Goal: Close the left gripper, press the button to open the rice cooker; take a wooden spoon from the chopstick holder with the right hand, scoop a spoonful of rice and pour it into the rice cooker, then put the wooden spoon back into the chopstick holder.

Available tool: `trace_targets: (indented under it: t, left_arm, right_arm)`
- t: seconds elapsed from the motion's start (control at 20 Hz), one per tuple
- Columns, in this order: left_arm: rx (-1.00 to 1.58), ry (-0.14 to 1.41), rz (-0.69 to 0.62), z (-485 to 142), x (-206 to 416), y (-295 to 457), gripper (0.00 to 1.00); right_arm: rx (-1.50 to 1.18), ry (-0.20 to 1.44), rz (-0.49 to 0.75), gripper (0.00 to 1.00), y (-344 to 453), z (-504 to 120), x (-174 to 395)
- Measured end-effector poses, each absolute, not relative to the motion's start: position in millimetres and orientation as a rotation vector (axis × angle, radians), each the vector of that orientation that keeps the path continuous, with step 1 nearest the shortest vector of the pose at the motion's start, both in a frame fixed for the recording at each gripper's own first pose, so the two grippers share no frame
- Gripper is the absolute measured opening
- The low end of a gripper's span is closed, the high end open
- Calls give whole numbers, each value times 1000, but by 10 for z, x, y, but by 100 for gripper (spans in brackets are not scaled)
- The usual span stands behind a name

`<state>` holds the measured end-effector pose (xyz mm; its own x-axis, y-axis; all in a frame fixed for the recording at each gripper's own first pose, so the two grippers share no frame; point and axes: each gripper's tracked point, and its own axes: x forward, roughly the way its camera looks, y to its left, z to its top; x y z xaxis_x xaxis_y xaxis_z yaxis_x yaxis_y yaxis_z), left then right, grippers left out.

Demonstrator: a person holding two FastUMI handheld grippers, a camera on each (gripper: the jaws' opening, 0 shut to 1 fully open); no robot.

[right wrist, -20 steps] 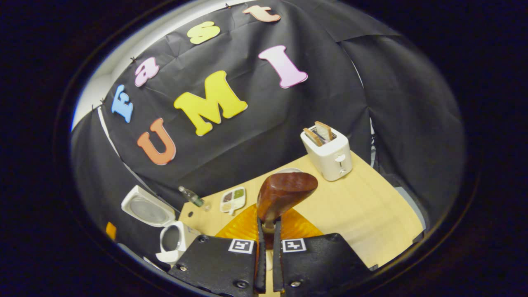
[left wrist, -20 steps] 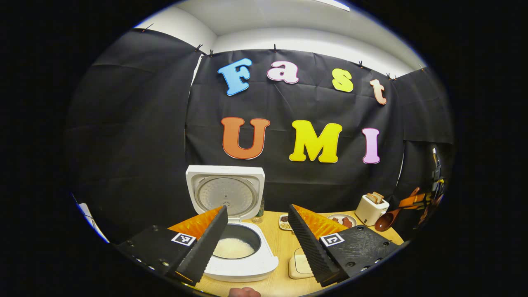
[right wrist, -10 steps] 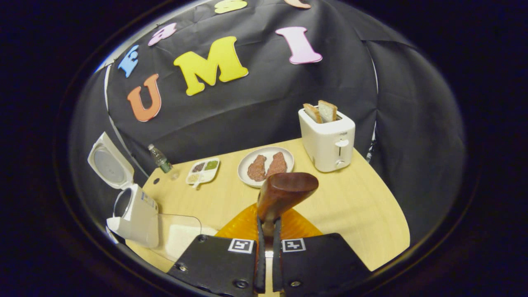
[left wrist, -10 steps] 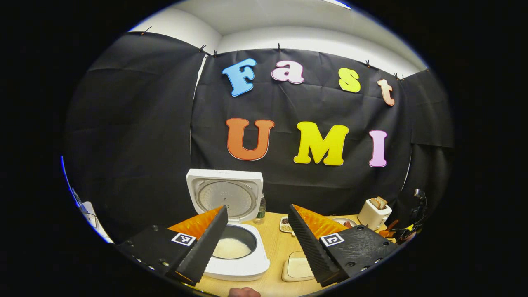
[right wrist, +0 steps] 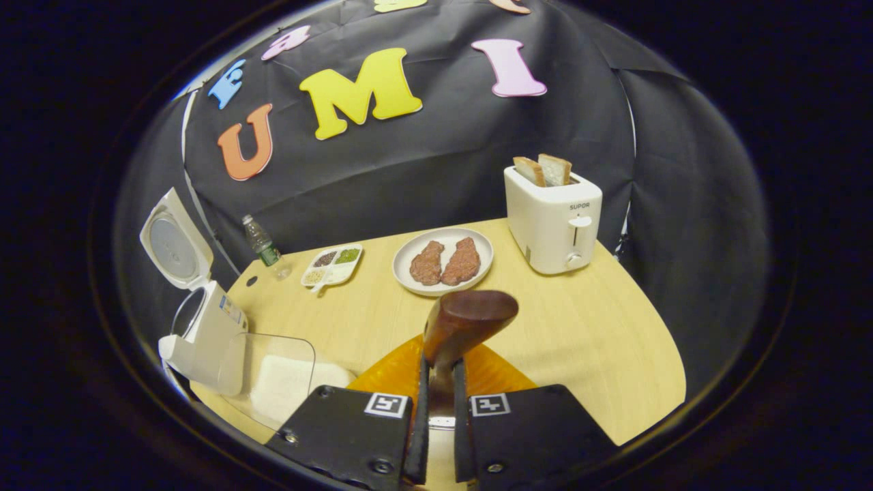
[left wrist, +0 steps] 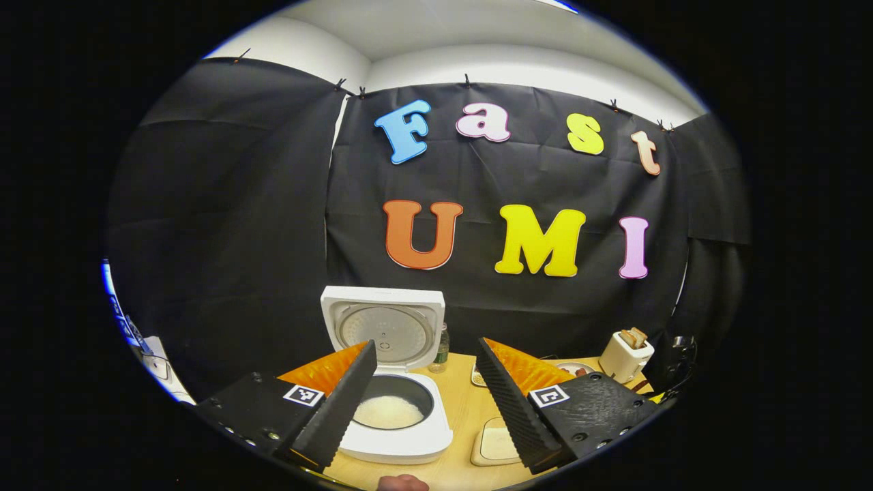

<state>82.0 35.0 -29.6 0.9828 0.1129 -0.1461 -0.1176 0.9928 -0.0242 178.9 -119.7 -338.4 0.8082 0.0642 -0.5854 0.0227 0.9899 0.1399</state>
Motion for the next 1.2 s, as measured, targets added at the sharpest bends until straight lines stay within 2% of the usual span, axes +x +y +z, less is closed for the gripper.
trace_targets:
  t: [0.1,0.15,0.2,0.25,0.3,0.5,0.65,0.9,0.95,1.2]
  left_arm:
    - [-38,124,111,-178,872,378,94]
    - [-34,109,111,-123,901,409,94]
    - [-24,90,117,-46,949,467,94]
    - [-18,75,119,44,1011,506,94]
    - [-15,62,119,116,1071,543,94]
    - [65,-11,141,471,1409,757,94]
    - [53,-28,117,598,1782,765,94]
    - [45,103,110,303,2489,1017,95]
    - [36,133,115,214,2600,1102,95]
    - [-90,348,144,-380,3126,1429,94]
  right_arm:
    - [126,585,2,27,-1272,-3219,1822]
    - [123,567,-7,36,-1303,-3123,1807]
    - [120,554,-15,41,-1329,-3025,1801]
    - [117,533,-27,60,-1369,-2905,1785]
    - [108,499,-40,66,-1408,-2744,1785]
    - [22,313,-99,65,-1575,-1906,1695]
    - [7,235,-113,99,-1588,-1432,1470]
    - [16,180,-147,98,-1608,-1055,1008]
    - [12,181,-156,100,-1629,-1035,909]
    - [4,212,-249,98,-1837,-1067,523]
